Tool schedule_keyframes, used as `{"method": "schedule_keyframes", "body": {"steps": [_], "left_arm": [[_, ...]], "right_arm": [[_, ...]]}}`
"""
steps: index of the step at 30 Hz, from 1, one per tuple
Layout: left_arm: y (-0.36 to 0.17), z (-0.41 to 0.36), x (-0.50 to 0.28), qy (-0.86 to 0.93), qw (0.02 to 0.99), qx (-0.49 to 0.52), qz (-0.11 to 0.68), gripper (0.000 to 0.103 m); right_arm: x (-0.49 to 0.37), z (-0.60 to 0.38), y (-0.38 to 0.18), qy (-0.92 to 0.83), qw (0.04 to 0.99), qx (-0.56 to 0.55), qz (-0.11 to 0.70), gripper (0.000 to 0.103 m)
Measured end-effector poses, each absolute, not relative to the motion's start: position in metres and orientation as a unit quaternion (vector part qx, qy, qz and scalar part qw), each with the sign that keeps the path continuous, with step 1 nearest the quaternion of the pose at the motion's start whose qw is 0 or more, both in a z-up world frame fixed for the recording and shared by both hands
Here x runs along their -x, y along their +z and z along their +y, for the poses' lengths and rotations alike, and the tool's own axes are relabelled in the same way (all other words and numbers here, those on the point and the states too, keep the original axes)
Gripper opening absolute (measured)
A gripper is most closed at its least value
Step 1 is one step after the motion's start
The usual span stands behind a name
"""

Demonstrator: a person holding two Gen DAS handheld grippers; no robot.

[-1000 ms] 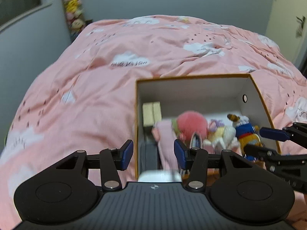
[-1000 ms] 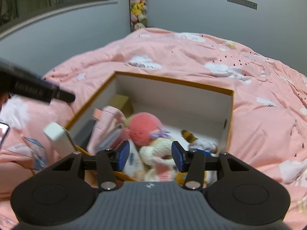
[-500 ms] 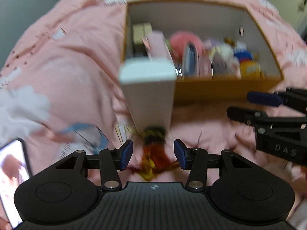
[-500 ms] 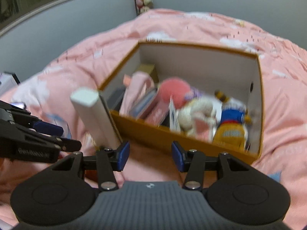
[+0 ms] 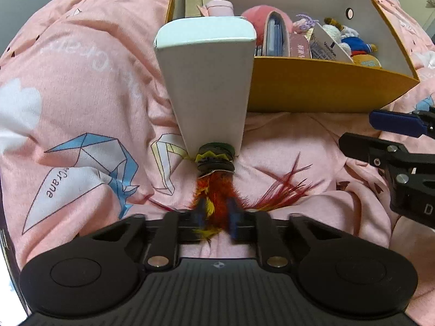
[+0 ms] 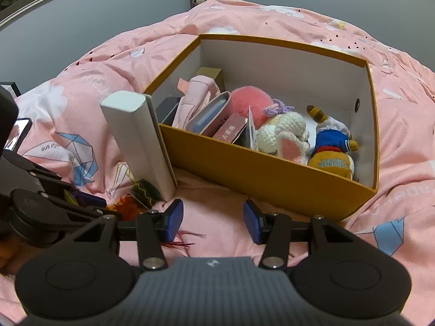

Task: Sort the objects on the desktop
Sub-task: 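Move both grippers back toward the red feather ornament beside the white box, then close the right gripper on the red feather ornament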

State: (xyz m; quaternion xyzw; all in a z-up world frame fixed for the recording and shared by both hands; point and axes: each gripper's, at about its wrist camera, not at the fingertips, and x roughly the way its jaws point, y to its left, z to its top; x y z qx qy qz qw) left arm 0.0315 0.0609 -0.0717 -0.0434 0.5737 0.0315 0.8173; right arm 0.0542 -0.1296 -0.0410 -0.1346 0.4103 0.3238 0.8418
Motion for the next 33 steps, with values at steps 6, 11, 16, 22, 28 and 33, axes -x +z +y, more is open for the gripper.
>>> {"method": "schedule_keyframes", "body": {"steps": [6,11,16,22,28,33], "left_arm": [[-0.060,0.067,-0.026,0.025,0.832,0.075,0.549,0.004],[-0.046,0.071,-0.026,0.031,0.846,0.092,0.525,0.003],[-0.036,0.072,-0.031,0.031,0.853,0.093,0.512,0.004],[-0.022,0.066,-0.028,0.065,0.882,0.050,0.464,0.015],[-0.013,0.069,-0.028,0.067,0.892,0.028,0.447,0.020],[-0.010,0.093,-0.032,0.085,0.875,0.078,0.471,0.021]], "right_arm": [[-0.057,-0.133,-0.042,0.316,0.844,0.127,0.414,0.052],[-0.056,-0.135,-0.040,0.330,0.844,0.115,0.408,0.052],[-0.052,-0.133,-0.034,0.371,0.834,0.098,0.395,0.052],[-0.056,-0.125,-0.034,0.387,0.828,0.109,0.392,0.060],[-0.071,-0.119,-0.036,0.393,0.822,0.107,0.397,0.060],[-0.077,-0.098,-0.042,0.443,0.785,0.113,0.419,0.059]]}}
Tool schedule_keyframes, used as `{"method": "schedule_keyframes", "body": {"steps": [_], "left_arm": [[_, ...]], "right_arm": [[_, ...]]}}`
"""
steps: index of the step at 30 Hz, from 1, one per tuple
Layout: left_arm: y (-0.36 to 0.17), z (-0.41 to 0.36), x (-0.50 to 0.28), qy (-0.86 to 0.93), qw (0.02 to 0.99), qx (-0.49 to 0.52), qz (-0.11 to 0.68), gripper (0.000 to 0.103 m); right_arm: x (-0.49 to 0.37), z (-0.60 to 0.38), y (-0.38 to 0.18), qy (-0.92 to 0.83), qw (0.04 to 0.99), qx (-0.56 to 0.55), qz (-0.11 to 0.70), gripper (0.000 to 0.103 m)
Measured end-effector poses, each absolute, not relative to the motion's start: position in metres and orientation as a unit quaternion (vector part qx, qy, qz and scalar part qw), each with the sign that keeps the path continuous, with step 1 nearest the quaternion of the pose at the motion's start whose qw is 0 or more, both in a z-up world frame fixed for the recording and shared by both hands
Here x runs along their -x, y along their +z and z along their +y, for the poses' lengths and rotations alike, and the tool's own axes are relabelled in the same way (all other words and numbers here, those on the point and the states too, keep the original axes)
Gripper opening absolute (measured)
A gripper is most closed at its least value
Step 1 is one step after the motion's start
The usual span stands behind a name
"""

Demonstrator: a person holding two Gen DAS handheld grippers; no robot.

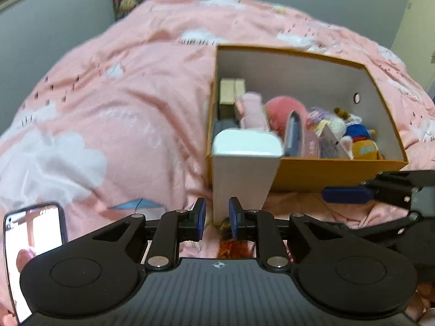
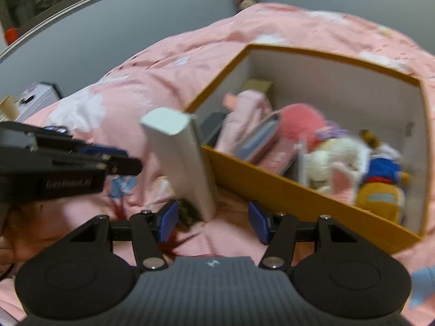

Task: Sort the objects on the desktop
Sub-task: 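Close the right gripper on the red feather ornament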

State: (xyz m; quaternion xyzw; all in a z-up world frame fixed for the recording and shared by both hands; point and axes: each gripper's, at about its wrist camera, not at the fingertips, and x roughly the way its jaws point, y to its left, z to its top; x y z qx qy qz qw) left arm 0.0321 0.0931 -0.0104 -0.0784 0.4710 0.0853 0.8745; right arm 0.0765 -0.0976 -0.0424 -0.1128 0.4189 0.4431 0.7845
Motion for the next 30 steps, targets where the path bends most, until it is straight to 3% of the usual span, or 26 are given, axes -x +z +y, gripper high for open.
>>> {"method": "schedule_keyframes", "body": {"steps": [2,4,9,11,15,29,30], "left_arm": [[-0.013,0.101,-0.034,0.096,0.862,0.083,0.491,0.021],[-0.019,0.107,-0.035,0.105,0.851,0.084,0.507,0.021],[-0.026,0.114,-0.033,0.108,0.842,0.093,0.521,0.021],[-0.027,0.113,-0.033,0.105,0.842,0.089,0.522,0.021],[-0.027,0.109,-0.031,0.098,0.845,0.080,0.519,0.021],[-0.014,0.107,-0.031,0.096,0.859,0.077,0.497,0.021],[-0.014,0.107,-0.031,0.098,0.859,0.077,0.497,0.021]], "right_arm": [[-0.074,-0.086,-0.048,0.460,0.767,0.122,0.431,0.059],[-0.071,-0.077,-0.054,0.470,0.753,0.133,0.440,0.049],[-0.073,-0.066,-0.065,0.486,0.728,0.120,0.469,0.047],[-0.072,-0.062,-0.071,0.490,0.717,0.117,0.482,0.040],[-0.062,-0.055,-0.083,0.497,0.700,0.126,0.497,0.000],[-0.070,-0.103,-0.042,0.480,0.754,0.036,0.447,0.000],[-0.070,-0.100,-0.044,0.482,0.750,0.039,0.452,0.007]]}}
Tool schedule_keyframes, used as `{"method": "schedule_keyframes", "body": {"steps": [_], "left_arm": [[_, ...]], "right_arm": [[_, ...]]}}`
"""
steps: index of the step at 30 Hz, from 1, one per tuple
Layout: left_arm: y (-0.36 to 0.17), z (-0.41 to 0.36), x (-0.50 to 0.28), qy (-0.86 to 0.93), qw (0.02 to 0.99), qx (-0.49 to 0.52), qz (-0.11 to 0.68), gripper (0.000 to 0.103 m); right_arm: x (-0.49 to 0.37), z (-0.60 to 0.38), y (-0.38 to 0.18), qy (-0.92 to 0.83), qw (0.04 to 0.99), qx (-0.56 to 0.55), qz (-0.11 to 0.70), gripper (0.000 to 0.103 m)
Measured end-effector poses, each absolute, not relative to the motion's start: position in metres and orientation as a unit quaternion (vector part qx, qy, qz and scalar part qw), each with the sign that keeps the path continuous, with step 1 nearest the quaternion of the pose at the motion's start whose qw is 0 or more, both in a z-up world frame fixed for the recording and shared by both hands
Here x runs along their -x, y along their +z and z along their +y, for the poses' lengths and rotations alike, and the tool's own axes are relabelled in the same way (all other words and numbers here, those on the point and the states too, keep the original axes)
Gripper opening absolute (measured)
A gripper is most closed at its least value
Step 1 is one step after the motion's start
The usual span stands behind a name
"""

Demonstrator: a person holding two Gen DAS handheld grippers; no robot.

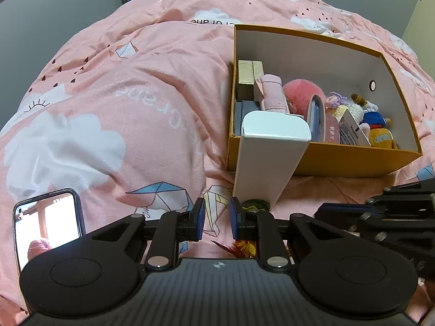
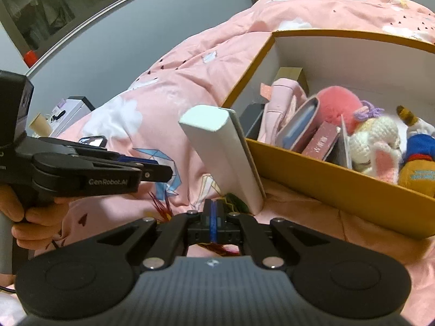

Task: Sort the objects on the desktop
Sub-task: 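Close the right gripper on the red feather ornament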

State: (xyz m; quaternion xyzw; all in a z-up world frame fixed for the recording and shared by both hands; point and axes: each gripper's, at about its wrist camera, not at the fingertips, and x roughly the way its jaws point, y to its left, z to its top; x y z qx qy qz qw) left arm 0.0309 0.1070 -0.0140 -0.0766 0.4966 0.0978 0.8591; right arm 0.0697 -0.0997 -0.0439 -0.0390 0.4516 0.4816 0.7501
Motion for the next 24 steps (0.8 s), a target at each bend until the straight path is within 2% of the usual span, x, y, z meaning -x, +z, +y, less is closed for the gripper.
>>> {"method": "schedule_keyframes", "body": {"steps": [2,3,4,8,9,12,19,24], "left_arm": [[-0.013,0.108,-0.031,0.103,0.859,0.077,0.496,0.021],[-0.013,0.108,-0.031,0.106,0.858,0.077,0.497,0.021],[-0.013,0.109,-0.031,0.109,0.857,0.077,0.497,0.021],[-0.015,0.113,-0.031,0.117,0.855,0.080,0.500,0.021],[-0.016,0.113,-0.031,0.117,0.854,0.080,0.501,0.021],[-0.017,0.112,-0.031,0.115,0.853,0.079,0.502,0.021],[-0.012,0.112,-0.029,0.113,0.858,0.082,0.494,0.021],[-0.009,0.112,-0.029,0.111,0.862,0.082,0.487,0.021]], "right_arm": [[-0.069,-0.091,-0.051,0.488,0.736,0.049,0.466,0.020],[-0.070,-0.086,-0.054,0.492,0.730,0.052,0.472,0.039],[-0.069,-0.080,-0.057,0.498,0.723,0.057,0.475,0.043],[-0.060,-0.059,-0.065,0.528,0.704,0.092,0.467,0.042],[-0.057,-0.055,-0.066,0.528,0.705,0.100,0.463,0.041],[-0.053,-0.048,-0.073,0.527,0.702,0.114,0.466,0.000],[-0.055,-0.071,-0.054,0.509,0.742,0.088,0.428,0.000],[-0.065,-0.106,-0.025,0.493,0.772,0.029,0.400,0.000]]}}
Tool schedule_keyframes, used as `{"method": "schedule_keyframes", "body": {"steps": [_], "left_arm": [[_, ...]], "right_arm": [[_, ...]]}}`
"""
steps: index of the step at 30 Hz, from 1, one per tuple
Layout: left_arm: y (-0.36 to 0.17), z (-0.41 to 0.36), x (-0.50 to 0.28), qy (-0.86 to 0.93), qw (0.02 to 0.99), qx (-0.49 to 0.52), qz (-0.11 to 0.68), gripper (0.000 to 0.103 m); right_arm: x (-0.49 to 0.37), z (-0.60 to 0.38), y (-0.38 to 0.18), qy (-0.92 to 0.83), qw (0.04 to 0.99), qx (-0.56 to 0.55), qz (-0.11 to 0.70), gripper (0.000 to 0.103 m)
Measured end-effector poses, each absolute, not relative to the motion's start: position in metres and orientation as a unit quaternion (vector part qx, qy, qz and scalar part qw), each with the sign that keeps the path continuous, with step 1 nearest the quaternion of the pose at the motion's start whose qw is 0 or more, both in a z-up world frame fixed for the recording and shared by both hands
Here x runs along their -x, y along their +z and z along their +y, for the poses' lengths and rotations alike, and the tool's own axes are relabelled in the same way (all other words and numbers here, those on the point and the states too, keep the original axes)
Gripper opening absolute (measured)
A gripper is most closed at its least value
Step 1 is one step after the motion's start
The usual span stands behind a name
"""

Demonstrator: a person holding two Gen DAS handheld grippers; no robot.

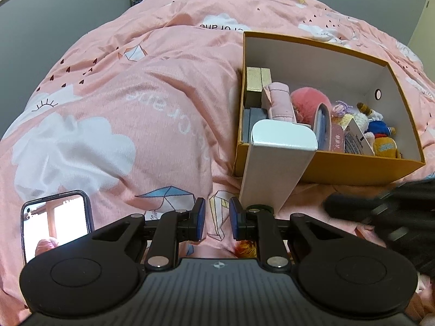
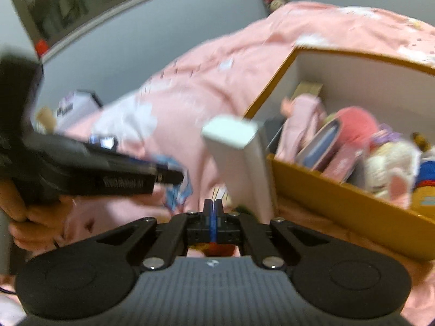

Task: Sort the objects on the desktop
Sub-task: 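Lift the red feather ornament off the bedspread with the right gripper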

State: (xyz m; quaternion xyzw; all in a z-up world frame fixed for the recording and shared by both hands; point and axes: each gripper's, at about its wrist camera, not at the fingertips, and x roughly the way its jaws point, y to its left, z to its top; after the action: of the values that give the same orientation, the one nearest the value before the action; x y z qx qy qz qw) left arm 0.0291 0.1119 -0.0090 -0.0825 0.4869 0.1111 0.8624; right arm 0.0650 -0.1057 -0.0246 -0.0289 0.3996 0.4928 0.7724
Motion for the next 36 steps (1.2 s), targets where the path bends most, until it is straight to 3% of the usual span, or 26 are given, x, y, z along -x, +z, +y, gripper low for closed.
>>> {"method": "schedule_keyframes", "body": {"steps": [7,9,12,15,19,20,22,36], "left_arm": [[-0.008,0.111,-0.029,0.111,0.863,0.083,0.486,0.022],[-0.007,0.110,-0.029,0.110,0.864,0.082,0.484,0.021],[-0.006,0.109,-0.030,0.108,0.866,0.080,0.482,0.021],[-0.007,0.109,-0.030,0.109,0.864,0.081,0.484,0.021],[-0.010,0.111,-0.030,0.110,0.862,0.085,0.488,0.021],[-0.010,0.112,-0.030,0.110,0.861,0.086,0.488,0.021],[-0.012,0.113,-0.030,0.111,0.860,0.088,0.490,0.021],[-0.008,0.112,-0.030,0.112,0.863,0.089,0.484,0.022]], "right_arm": [[-0.072,-0.124,-0.004,0.491,0.778,0.003,0.391,0.001],[-0.072,-0.115,-0.016,0.498,0.761,0.018,0.414,0.010],[-0.069,-0.095,-0.040,0.516,0.729,0.046,0.448,0.043],[-0.065,-0.070,-0.063,0.533,0.698,0.088,0.470,0.044],[-0.066,-0.050,-0.084,0.536,0.680,0.106,0.489,0.041],[-0.065,-0.047,-0.087,0.539,0.676,0.109,0.490,0.036],[-0.061,-0.043,-0.090,0.547,0.671,0.115,0.487,0.000],[-0.072,-0.118,-0.030,0.499,0.763,0.004,0.411,0.000]]}}
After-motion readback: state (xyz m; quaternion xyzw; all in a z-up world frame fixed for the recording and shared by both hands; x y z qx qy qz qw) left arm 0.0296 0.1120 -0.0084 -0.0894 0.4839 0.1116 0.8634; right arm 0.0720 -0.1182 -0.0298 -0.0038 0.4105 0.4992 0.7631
